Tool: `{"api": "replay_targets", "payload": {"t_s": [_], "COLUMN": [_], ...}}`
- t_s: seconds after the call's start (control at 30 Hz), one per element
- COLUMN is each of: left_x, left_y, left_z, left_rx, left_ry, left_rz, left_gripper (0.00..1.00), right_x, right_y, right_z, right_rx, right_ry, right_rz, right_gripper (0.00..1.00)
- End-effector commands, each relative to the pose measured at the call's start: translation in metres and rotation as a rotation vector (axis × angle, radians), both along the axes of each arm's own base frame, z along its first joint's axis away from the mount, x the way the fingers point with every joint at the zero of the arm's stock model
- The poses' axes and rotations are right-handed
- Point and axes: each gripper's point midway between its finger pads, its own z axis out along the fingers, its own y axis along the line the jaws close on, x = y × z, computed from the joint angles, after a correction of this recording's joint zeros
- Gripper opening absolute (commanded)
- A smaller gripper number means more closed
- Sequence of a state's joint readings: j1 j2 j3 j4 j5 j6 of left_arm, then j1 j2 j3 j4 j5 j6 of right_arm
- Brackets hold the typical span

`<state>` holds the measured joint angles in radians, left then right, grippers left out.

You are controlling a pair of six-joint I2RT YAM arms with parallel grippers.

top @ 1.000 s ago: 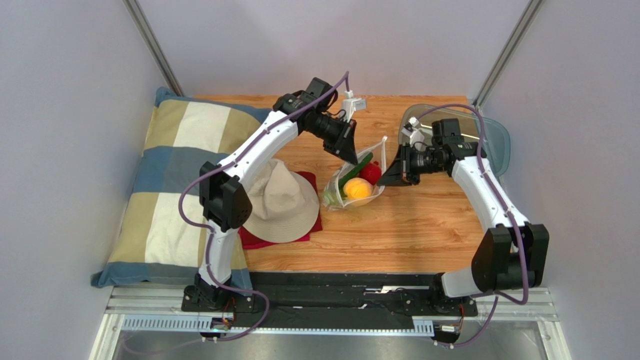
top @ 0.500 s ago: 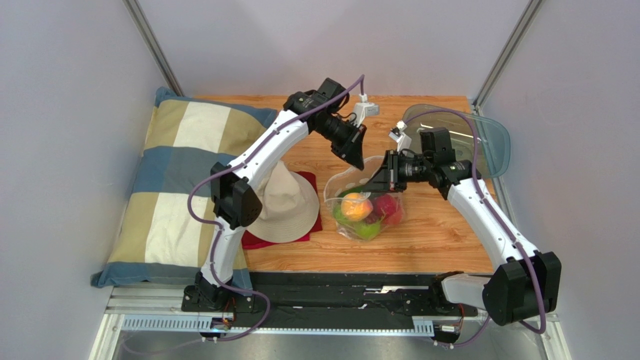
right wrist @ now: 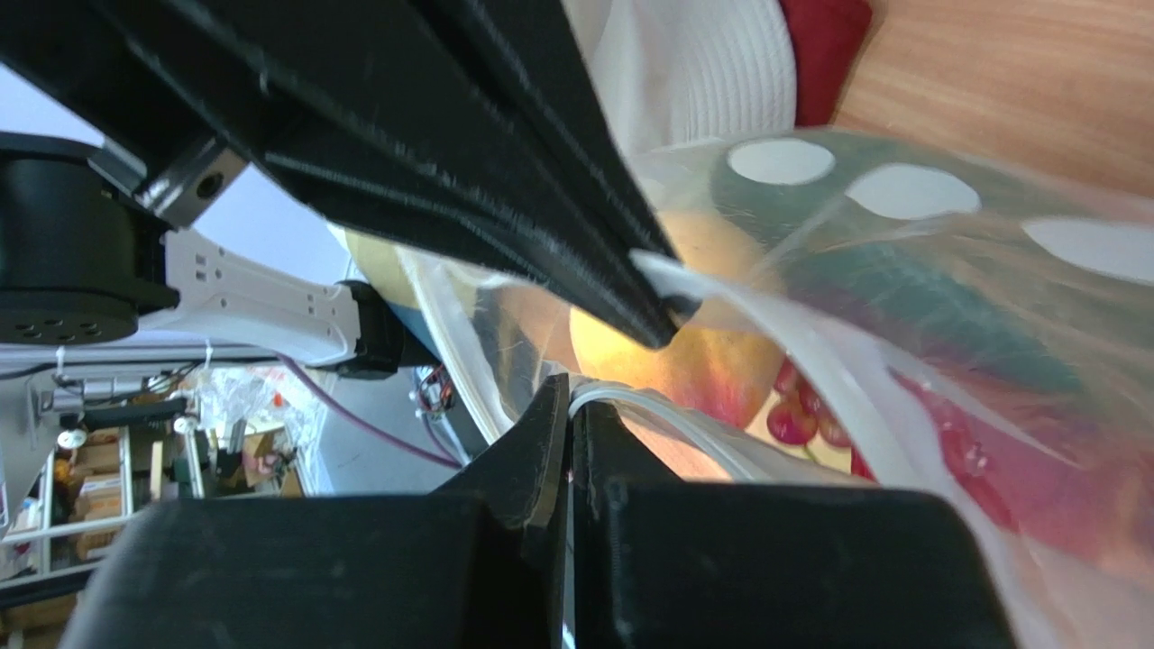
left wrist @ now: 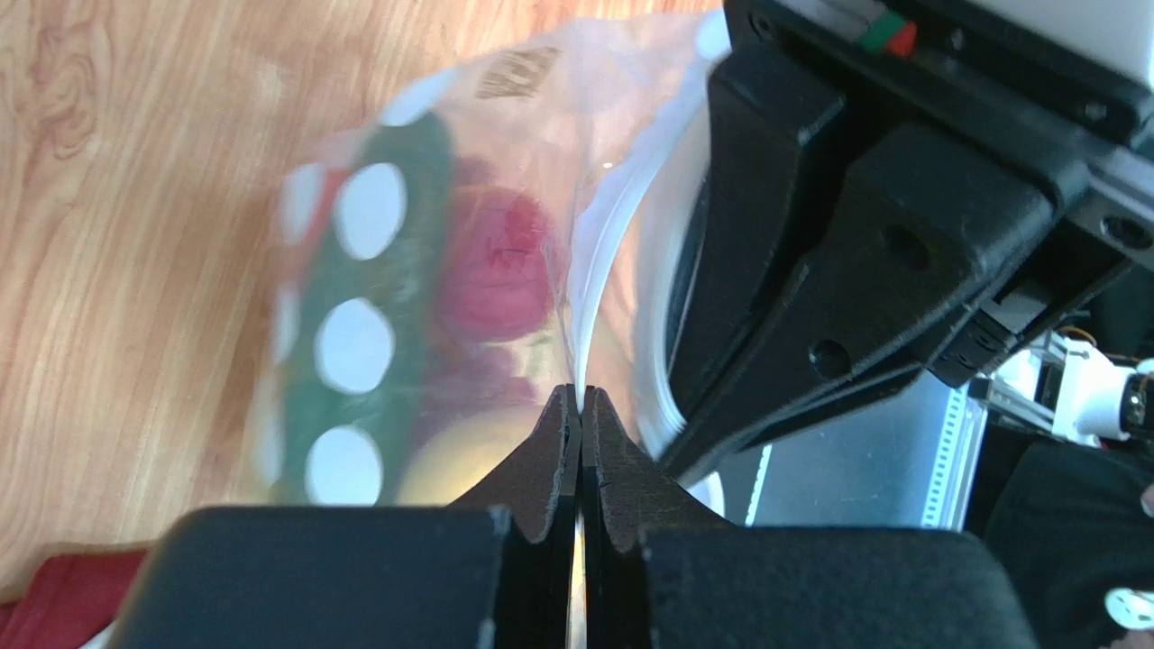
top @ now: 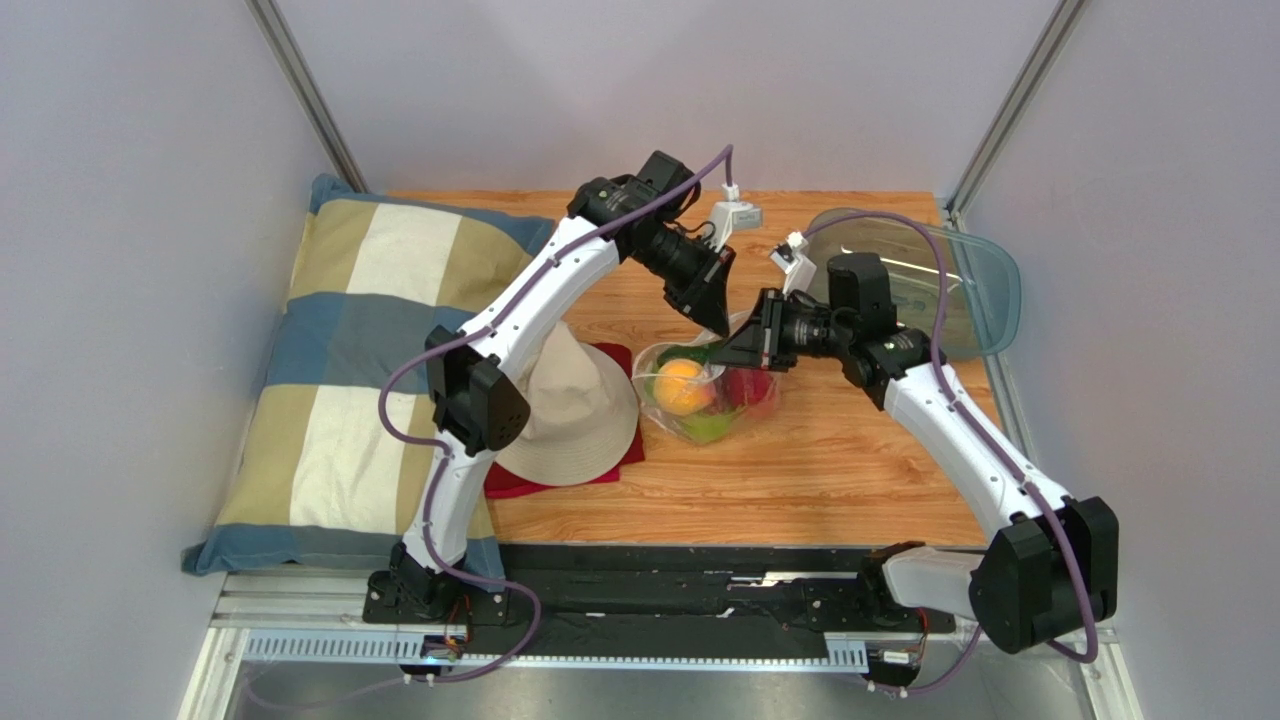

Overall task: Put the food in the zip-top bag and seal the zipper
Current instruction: Adjust the zipper food storage bag at the center of the board.

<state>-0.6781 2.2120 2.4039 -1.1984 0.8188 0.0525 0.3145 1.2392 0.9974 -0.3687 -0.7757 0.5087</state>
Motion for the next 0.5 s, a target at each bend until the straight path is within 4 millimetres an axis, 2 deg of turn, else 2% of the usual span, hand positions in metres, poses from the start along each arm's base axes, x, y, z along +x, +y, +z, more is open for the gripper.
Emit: {"api": "replay_targets", "payload": {"t_s": [0.0,0.03,0.07,0.1,0.17,0.2,0.23,0.3,0.47], "left_x": [-0.014,-0.014,-0.015,-0.016,-0.015,-0.016,-0.015,-0.016,-0.018], "left_y": [-0.003,-0.002,-0.002,-0.001,0.0,0.0,0.001,0.001,0.002], "left_z": [0.008,0.003,0.001,-0.004,-0.008,-0.01,-0.009,-0.01,-0.008], "left_rx": [-0.049,-0.043,-0.039,-0.03,-0.026,-0.022,-0.033,-0.034,-0.066], "left_ry": [0.004,0.011,0.014,0.022,0.014,0.021,0.002,-0.002,0.007], "left_rz": [-0.083,-0.089,-0.096,-0.098,-0.108,-0.112,-0.129,-0.136,-0.17], "left_gripper": [0.0,0.0,0.0,0.0,0.0,0.0,0.0,0.0,0.0], "right_x": [0.022,0.021,0.02,0.02,0.015,0.019,0.019,0.026,0.043], "right_y": [0.002,0.001,0.001,-0.001,-0.008,-0.015,-0.022,-0.04,-0.087], "right_z": [0.017,0.016,0.019,0.021,0.023,0.03,0.029,0.044,0.066], "right_rx": [0.012,0.001,-0.007,-0.015,-0.063,-0.076,-0.117,-0.149,-0.314], "right_ry": [-0.112,-0.123,-0.144,-0.164,-0.226,-0.262,-0.301,-0.373,-0.543], "right_rz": [-0.048,-0.041,-0.033,-0.025,0.003,-0.007,-0.004,-0.038,-0.081], "right_gripper": [0.0,0.0,0.07,0.32,0.6,0.82,0.91,1.0,1.0]}}
